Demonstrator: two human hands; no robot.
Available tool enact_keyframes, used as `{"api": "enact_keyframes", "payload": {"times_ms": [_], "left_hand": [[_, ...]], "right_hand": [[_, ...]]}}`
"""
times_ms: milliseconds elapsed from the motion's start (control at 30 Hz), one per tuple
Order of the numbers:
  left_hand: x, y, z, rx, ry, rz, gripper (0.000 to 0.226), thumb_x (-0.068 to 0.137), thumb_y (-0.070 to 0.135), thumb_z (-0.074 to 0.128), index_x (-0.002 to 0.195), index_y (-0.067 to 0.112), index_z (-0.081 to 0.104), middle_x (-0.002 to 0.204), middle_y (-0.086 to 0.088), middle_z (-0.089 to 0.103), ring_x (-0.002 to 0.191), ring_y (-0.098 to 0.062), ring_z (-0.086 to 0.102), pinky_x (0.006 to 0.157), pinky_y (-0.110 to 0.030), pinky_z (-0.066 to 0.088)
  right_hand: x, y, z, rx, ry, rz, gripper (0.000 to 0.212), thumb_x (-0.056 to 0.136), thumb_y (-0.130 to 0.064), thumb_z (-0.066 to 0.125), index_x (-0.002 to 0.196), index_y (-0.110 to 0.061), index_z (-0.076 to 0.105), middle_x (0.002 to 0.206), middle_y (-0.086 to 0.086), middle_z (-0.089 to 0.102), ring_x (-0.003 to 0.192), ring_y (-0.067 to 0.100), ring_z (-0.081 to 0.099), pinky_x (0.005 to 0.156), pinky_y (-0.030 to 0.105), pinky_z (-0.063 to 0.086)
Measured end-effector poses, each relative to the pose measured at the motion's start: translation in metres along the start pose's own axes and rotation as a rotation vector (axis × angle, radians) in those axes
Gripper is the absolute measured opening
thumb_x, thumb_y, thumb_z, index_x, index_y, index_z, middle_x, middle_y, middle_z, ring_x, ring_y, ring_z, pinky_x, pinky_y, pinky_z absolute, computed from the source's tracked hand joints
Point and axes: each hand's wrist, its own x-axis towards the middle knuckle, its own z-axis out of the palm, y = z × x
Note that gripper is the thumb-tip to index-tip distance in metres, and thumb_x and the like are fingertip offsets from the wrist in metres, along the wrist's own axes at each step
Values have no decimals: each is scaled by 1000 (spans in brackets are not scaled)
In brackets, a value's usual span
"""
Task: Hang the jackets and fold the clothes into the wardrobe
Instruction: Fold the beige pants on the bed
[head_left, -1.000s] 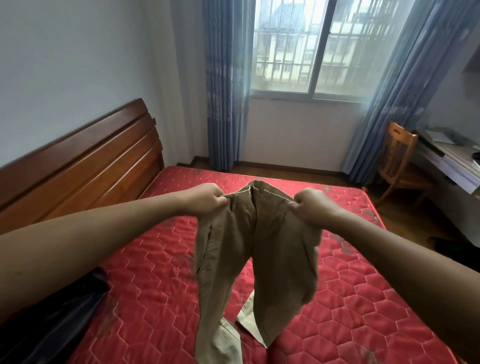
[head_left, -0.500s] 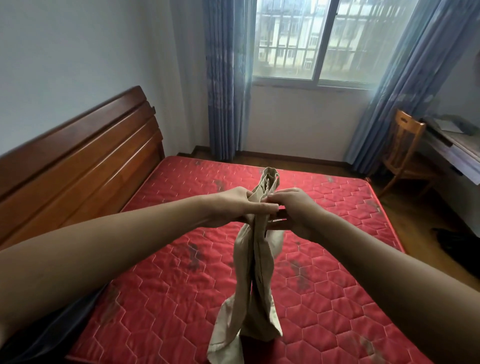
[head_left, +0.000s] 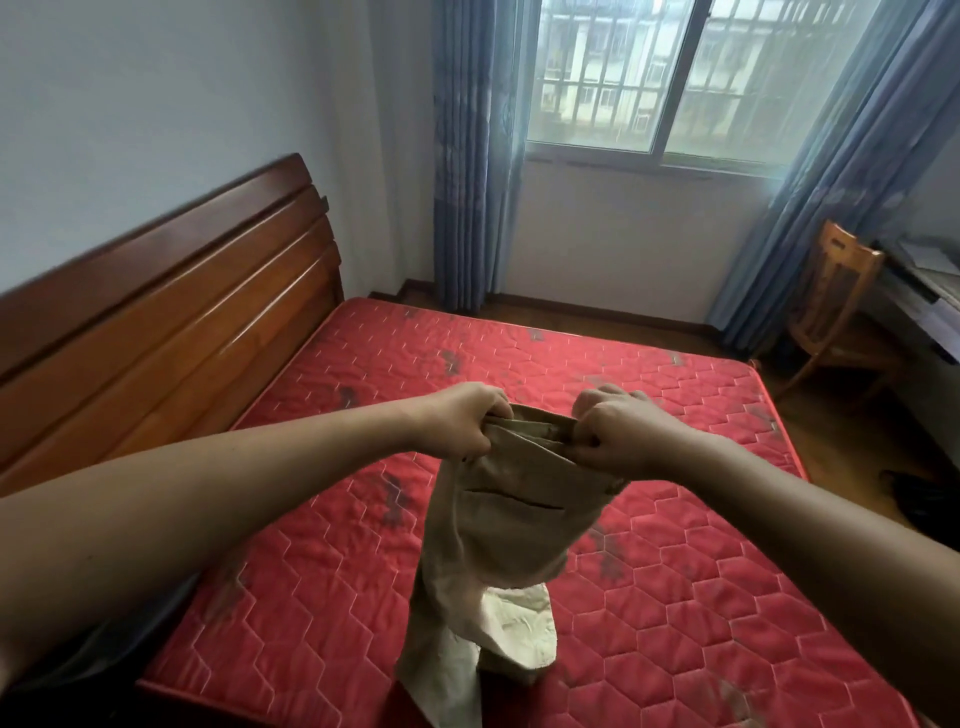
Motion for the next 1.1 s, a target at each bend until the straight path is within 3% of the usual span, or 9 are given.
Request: {"api": "enact_keyframes", "payload": {"times_ms": [133, 233, 333, 400, 567, 633, 767, 900, 1100], "left_hand": [[-3, -11, -19, 66, 44, 54, 25, 82, -7, 61, 95, 11, 73, 102, 9, 59, 93, -12, 60, 78, -24, 54], [-5, -16, -26, 105, 64, 94, 26, 82, -7, 61, 99, 9, 73, 103, 9, 59, 95, -12, 59, 84, -28, 56], [-6, -22, -31, 119, 80, 109, 28, 82, -7, 60, 103, 6, 74, 106, 3, 61, 98, -14, 60, 86, -32, 56], [-7, -26, -35, 115, 89, 121, 30, 82, -7, 60, 106, 5, 74, 108, 1, 62, 99, -13, 61, 87, -31, 56], [-8, -36, -42, 98, 85, 155, 35, 82, -8, 59, 110, 7, 73, 108, 6, 61, 99, -10, 61, 86, -23, 54], [-7, -45, -43, 100, 66, 156, 35, 83, -7, 60, 112, 8, 72, 110, 4, 60, 100, -11, 61, 88, -25, 55], [-8, -72, -58, 141, 65, 174, 30, 83, 2, 63, 109, 16, 69, 108, 6, 58, 98, -8, 59, 86, -28, 55], [-10, -98, -88, 175, 31, 207, 18, 82, 14, 75, 83, 24, 60, 90, 7, 55, 75, -8, 53, 67, -20, 45], [2, -108, -133, 244, 180, 342, 16, 86, 17, 75, 81, 7, 64, 77, 1, 57, 69, -14, 52, 64, -32, 48]], "right_hand": [[-4, -1, 10, -23, 19, -58, 31, 94, -56, 54, 114, -34, 64, 110, -10, 55, 106, 15, 49, 88, 40, 48], [-1, -8, 14, 163, 170, -11, 52, 90, -46, 68, 131, -28, 42, 121, -1, 56, 95, 21, 60, 73, 39, 56], [6, -14, 18, 224, 255, 17, 72, 91, -42, 68, 147, -33, 24, 134, 4, 53, 100, 28, 65, 75, 43, 59], [10, -18, 17, 227, 284, 31, 66, 93, -44, 62, 146, -37, 24, 131, 4, 55, 100, 30, 65, 76, 46, 59], [26, -28, 9, 44, 126, 111, 25, 95, -34, 59, 116, -21, 64, 106, 1, 58, 85, 21, 62, 70, 38, 60], [33, -31, 9, 53, 70, 115, 20, 96, -29, 58, 104, -15, 71, 101, 3, 60, 83, 19, 62, 72, 36, 60], [44, -32, -2, 234, 102, 24, 26, 98, -31, 58, 91, -11, 73, 103, 0, 55, 86, 16, 58, 79, 32, 55], [54, -32, -26, 409, 209, 18, 25, 94, -24, 63, 71, -16, 62, 111, -3, 49, 90, 13, 57, 80, 30, 54], [64, -21, -84, 241, 347, 65, 30, 88, -25, 70, 65, -12, 55, 86, 1, 58, 75, 21, 55, 71, 32, 45]]}}
